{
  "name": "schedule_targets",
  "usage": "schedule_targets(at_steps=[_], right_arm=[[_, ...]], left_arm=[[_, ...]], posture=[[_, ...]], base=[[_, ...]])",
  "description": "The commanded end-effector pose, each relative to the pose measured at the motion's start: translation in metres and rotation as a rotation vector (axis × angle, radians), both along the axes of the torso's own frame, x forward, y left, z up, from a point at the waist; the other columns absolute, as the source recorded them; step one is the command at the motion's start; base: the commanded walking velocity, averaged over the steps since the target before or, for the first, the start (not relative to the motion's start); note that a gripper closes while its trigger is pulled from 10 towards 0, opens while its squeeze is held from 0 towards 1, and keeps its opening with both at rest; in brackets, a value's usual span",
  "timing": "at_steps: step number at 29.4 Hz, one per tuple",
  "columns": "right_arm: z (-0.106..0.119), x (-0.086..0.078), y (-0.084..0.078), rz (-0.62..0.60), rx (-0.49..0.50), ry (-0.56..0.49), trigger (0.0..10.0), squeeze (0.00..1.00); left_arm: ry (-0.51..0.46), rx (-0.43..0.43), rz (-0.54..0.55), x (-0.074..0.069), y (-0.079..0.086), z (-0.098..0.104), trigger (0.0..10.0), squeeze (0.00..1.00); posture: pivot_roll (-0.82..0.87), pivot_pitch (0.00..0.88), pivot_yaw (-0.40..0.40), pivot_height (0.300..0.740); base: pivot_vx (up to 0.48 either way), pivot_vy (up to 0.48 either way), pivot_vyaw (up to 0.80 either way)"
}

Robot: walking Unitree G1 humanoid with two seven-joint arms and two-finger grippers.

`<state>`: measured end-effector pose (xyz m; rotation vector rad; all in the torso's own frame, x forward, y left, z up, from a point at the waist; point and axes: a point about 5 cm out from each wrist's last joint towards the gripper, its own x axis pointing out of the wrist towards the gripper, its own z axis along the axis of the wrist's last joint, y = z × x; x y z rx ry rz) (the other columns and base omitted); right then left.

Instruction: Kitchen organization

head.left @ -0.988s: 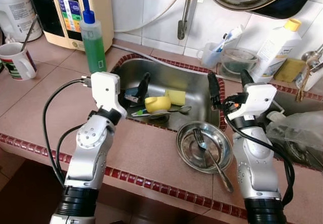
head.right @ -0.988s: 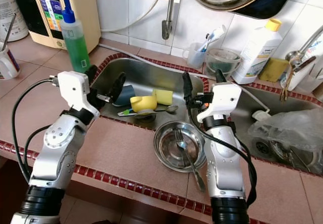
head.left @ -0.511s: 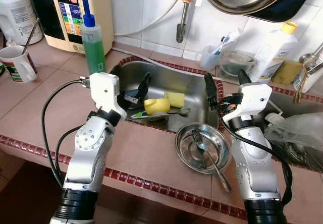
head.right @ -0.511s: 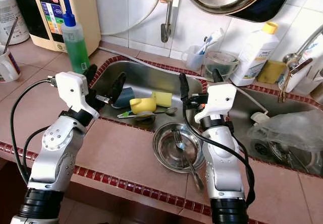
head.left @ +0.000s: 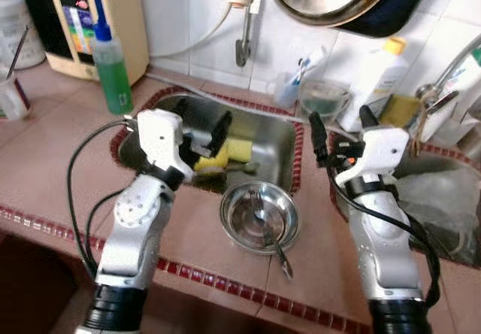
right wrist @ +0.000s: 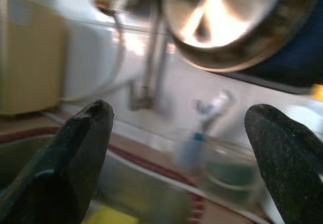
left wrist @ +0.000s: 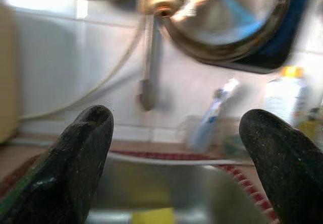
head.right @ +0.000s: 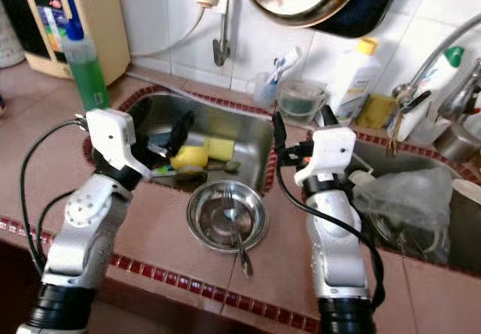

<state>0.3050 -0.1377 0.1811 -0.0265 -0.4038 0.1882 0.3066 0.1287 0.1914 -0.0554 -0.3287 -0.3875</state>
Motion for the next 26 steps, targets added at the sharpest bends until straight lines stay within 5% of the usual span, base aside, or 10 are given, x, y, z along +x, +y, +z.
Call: schedule_targets(at_steps=[1,13,20,26], right_arm=[[0.006,-0.001,-0.008,-0.024,-0.012,-0.021,10.0,0.0],[0.003,-0.004,-0.006,-0.016,-0.021,-0.011,10.0,0.0],[-0.002,-0.01,-0.008,-0.02,-0.03,0.005,10.0,0.0],[-0.013,-0.021,-0.008,0.007,-0.039,0.055,10.0,0.0]], left_arm=[[-0.011,-0.004,-0.035,-0.001,-0.009,0.004,10.0,0.0],[-0.001,-0.061,-0.046,-0.003,-0.005,0.007,10.0,0.0],[0.008,0.007,-0.005,-0.005,0.002,0.007,10.0,0.0],[0.04,0.096,-0.043,-0.024,0.007,-0.001,10.0,0.0]], posture=[[0.09,0.0,-0.086,0.74],[0.08,0.006,-0.082,0.74],[0.07,0.039,-0.069,0.74],[0.07,0.064,-0.066,0.74]], base=[[0.0,-0.48,0.0],[0.0,-0.302,0.0],[0.0,0.0,0.0],[0.0,0.0,0.0]])
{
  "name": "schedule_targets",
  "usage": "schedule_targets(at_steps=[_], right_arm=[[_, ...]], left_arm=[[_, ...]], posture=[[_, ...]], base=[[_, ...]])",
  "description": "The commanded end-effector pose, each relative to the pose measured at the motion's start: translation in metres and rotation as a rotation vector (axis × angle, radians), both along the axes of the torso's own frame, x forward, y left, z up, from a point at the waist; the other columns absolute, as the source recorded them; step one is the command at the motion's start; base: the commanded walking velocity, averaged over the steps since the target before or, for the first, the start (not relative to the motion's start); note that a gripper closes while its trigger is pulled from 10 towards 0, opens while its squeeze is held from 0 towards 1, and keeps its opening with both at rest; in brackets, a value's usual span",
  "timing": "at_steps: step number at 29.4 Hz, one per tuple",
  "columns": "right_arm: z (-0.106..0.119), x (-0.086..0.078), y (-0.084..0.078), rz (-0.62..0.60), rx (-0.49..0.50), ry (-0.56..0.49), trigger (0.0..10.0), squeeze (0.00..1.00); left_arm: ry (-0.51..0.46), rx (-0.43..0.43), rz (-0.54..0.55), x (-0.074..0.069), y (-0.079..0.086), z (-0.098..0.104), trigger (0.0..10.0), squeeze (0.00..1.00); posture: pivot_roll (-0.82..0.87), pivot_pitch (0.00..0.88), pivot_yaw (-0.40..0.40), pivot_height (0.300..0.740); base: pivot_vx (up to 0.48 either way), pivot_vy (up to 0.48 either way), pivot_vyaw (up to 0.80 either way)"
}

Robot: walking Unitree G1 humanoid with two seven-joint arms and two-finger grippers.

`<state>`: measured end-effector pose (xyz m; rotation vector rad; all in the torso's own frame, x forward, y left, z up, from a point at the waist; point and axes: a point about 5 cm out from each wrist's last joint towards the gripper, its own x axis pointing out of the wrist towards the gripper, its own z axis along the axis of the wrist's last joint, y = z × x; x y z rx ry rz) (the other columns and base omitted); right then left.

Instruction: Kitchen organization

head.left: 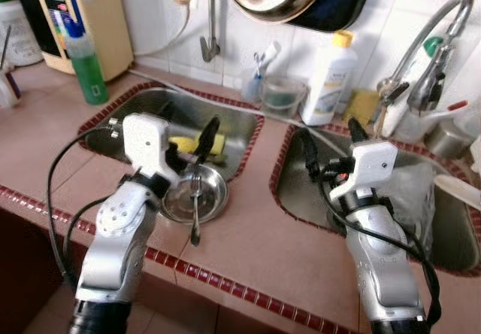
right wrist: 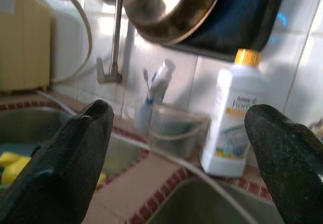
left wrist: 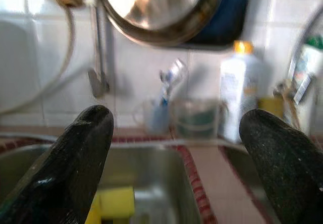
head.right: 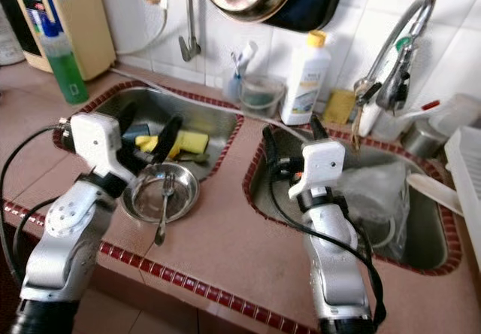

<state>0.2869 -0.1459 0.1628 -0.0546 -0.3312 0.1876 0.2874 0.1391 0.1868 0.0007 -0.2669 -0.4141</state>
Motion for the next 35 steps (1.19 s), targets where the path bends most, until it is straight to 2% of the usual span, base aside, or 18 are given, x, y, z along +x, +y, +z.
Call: schedule_targets(at_steps=[1,7,11,16,21,23,30,32,33,35], right_arm=[[0.004,-0.005,-0.001,0.032,-0.014,0.0,10.0,0.0],[0.0,-0.01,-0.005,0.058,-0.031,0.03,10.0,0.0],[-0.001,-0.013,-0.006,0.091,-0.051,0.049,10.0,0.0],[-0.002,-0.016,-0.005,0.113,-0.063,0.059,10.0,0.0],[-0.004,-0.022,-0.005,0.148,-0.073,0.073,10.0,0.0],[-0.009,-0.034,-0.007,0.223,-0.078,0.121,10.0,0.0],[-0.015,-0.053,-0.008,0.356,-0.075,0.206,10.0,0.0],[-0.017,-0.062,-0.004,0.443,-0.084,0.24,10.0,0.0],[-0.017,-0.062,-0.004,0.443,-0.084,0.24,10.0,0.0],[-0.014,-0.071,0.003,0.538,-0.057,0.267,10.0,0.0]], left_arm=[[0.012,0.057,-0.035,-0.008,-0.003,0.003,10.0,0.0],[0.106,0.093,-0.08,-0.016,-0.005,0.001,10.0,0.0],[0.18,0.109,-0.137,-0.019,-0.007,0.011,10.0,0.0],[0.23,0.134,-0.167,-0.02,-0.005,0.016,10.0,0.0],[0.284,0.18,-0.177,-0.021,-0.001,0.013,10.0,0.0],[0.367,0.219,-0.178,-0.021,0.003,0.009,10.0,0.0],[0.449,0.25,-0.122,-0.016,0.011,0.006,10.0,0.0],[0.496,0.254,-0.084,-0.011,0.016,0.002,10.0,0.0],[0.496,0.254,-0.084,-0.011,0.016,0.002,10.0,0.0],[0.532,0.242,-0.061,-0.009,0.018,0.0,10.0,0.0]], posture=[[0.07,0.076,-0.065,0.74],[0.07,0.092,-0.075,0.74],[0.08,0.096,-0.079,0.74],[0.08,0.101,-0.079,0.74],[0.08,0.109,-0.079,0.74],[0.07,0.116,-0.077,0.74],[0.07,0.118,-0.074,0.74],[0.06,0.123,-0.071,0.74],[0.06,0.123,-0.071,0.74],[0.06,0.123,-0.071,0.74]], base=[[0.0,0.0,0.0],[0.0,0.0,0.0],[0.0,0.0,0.0],[0.0,0.0,0.0],[0.0,0.0,0.0],[0.0,0.0,0.0],[0.0,0.0,0.0],[0.0,0.0,0.0],[0.0,0.0,0.0],[0.0,0.0,0.0]])
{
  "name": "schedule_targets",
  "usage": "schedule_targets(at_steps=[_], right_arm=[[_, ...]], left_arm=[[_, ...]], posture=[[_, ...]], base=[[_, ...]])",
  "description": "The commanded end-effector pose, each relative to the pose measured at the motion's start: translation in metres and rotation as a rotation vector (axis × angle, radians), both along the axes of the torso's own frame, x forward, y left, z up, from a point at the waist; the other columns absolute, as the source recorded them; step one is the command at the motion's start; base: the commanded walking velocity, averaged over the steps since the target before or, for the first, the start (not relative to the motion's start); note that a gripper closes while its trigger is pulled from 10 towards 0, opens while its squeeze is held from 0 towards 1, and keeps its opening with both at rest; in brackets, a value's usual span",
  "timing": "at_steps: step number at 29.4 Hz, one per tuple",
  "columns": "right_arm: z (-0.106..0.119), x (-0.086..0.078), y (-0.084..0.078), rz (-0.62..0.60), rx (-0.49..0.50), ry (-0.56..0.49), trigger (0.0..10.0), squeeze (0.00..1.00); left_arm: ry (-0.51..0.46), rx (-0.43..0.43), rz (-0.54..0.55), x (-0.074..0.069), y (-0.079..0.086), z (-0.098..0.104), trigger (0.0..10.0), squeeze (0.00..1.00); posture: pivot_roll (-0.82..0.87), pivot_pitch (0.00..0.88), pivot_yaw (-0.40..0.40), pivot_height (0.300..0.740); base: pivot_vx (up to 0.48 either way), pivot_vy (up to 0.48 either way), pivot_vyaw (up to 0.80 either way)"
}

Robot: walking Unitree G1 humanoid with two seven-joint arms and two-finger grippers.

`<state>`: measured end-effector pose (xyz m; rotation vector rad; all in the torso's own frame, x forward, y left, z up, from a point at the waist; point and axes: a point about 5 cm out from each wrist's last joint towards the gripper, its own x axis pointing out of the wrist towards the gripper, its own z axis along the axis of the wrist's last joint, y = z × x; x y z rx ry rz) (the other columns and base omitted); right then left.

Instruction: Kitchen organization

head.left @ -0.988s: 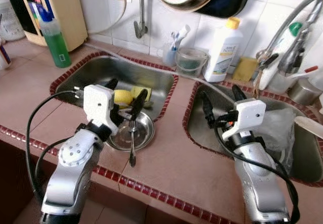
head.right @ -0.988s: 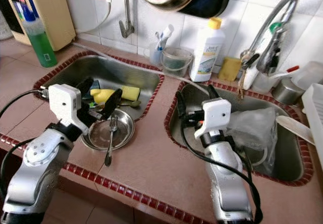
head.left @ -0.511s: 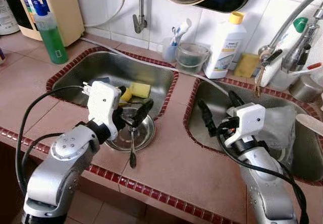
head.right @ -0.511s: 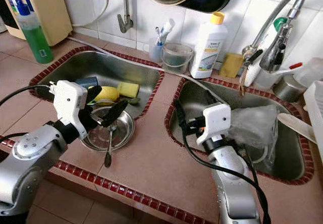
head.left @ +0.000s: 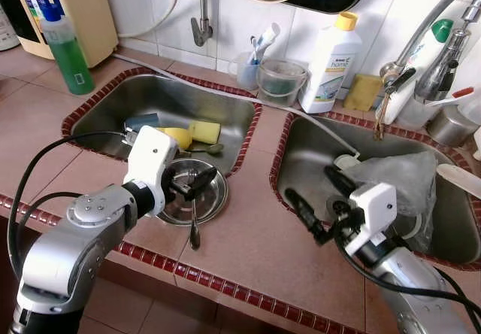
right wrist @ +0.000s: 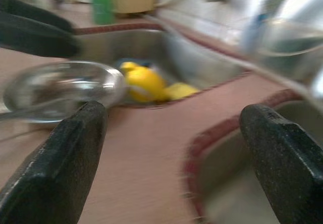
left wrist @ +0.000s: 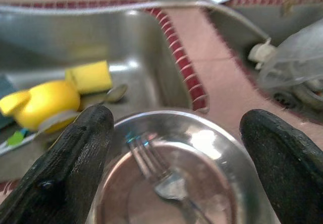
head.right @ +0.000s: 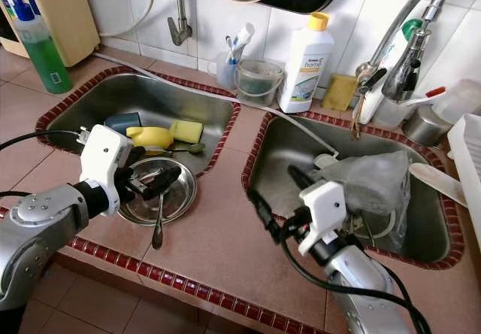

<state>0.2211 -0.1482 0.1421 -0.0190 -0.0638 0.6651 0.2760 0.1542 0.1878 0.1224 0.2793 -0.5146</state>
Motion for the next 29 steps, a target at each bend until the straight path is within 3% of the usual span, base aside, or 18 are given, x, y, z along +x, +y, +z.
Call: schedule_targets(at_steps=[1,5,14,23,29], right_arm=[[0.007,-0.005,0.006,0.066,0.021,0.005,10.0,0.0],[0.01,-0.012,0.01,0.141,0.04,0.034,10.0,0.0],[0.017,-0.007,0.006,0.142,0.059,0.043,10.0,0.0],[0.019,-0.006,0.005,0.14,0.063,0.051,10.0,0.0],[0.02,-0.007,0.004,0.132,0.065,0.051,10.0,0.0]], left_arm=[[0.027,0.007,0.026,0.002,0.003,-0.001,10.0,0.0],[0.095,-0.001,0.037,0.002,0.006,-0.005,10.0,0.0],[0.216,0.104,0.025,-0.005,0.006,-0.02,10.0,0.0],[0.211,0.076,-0.032,-0.007,-0.009,-0.014,10.0,0.0],[0.227,0.107,-0.098,-0.011,-0.016,-0.014,10.0,0.0]], posture=[[0.06,0.123,-0.071,0.74],[0.06,0.126,-0.075,0.74],[0.07,0.121,-0.079,0.74],[0.07,0.114,-0.07,0.74],[0.06,0.107,-0.06,0.74]], base=[[0.0,0.0,0.0],[0.0,0.0,0.0],[0.0,0.0,0.0],[0.0,0.0,0.0],[0.0,0.0,0.0]])
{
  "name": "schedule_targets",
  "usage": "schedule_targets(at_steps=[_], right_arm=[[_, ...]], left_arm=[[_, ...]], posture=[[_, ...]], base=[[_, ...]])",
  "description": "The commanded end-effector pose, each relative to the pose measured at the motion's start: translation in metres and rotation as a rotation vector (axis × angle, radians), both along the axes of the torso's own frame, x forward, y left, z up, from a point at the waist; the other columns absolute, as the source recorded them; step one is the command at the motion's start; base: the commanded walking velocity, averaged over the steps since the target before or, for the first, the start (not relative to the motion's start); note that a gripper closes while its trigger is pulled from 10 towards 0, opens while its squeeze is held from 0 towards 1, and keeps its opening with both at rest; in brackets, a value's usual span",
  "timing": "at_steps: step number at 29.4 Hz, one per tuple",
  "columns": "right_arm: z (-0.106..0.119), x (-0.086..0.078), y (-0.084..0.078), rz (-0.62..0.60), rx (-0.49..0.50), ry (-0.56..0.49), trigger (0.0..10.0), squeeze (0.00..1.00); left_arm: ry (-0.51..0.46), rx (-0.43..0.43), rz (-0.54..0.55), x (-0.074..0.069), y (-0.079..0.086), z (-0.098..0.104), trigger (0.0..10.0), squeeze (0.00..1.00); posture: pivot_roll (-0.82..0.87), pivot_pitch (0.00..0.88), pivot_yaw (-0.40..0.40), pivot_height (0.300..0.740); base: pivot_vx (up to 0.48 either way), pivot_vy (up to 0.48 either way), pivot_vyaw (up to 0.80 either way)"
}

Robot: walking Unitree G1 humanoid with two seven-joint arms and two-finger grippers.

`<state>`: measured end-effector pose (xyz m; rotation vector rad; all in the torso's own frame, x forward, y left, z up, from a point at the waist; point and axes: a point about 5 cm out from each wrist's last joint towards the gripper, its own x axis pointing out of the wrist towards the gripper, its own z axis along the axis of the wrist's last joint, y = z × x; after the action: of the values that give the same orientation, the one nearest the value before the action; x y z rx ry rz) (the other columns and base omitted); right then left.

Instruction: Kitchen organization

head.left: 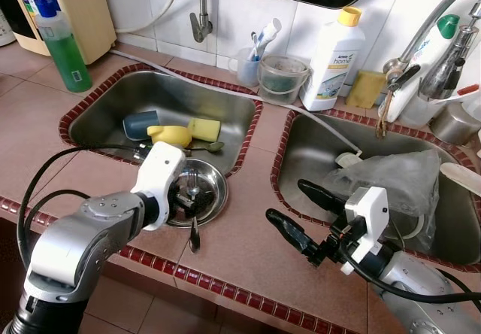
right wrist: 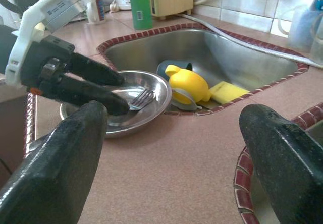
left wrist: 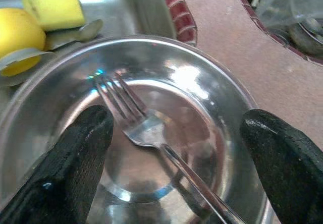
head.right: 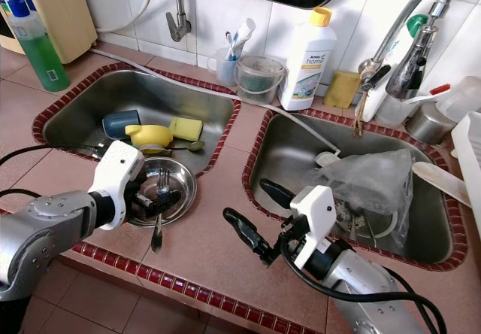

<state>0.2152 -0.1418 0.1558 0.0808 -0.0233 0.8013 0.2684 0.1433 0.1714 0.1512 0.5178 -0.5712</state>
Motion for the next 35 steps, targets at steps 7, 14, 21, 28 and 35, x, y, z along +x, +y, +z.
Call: schedule_targets(at_steps=[7,14,21,28,35], right_arm=[[0.006,-0.001,-0.004,-0.012,-0.009,-0.014,10.0,0.0],[0.006,-0.001,-0.005,-0.018,-0.01,-0.009,10.0,0.0],[0.006,0.001,-0.006,-0.026,-0.013,-0.01,10.0,0.0],[0.007,0.001,-0.006,-0.045,-0.008,-0.01,10.0,0.0],[0.008,0.001,-0.007,-0.057,0.005,-0.011,10.0,0.0]], left_arm=[[0.045,0.036,-0.048,-0.007,-0.004,-0.002,10.0,0.0],[0.101,0.077,-0.008,-0.009,0.002,-0.012,10.0,0.0],[0.105,0.092,-0.007,-0.009,0.001,-0.014,10.0,0.0],[0.104,0.088,-0.016,-0.008,0.001,-0.012,10.0,0.0],[0.111,0.082,-0.014,-0.009,0.002,-0.012,0.0,0.0]], posture=[[0.07,0.112,-0.059,0.74],[0.07,0.117,-0.061,0.74],[0.07,0.122,-0.065,0.74],[0.06,0.125,-0.061,0.74],[0.06,0.125,-0.056,0.74]], base=[[0.0,0.0,0.0],[0.0,0.0,0.0],[0.0,0.0,0.0],[0.0,0.0,0.0],[0.0,0.0,0.0]])
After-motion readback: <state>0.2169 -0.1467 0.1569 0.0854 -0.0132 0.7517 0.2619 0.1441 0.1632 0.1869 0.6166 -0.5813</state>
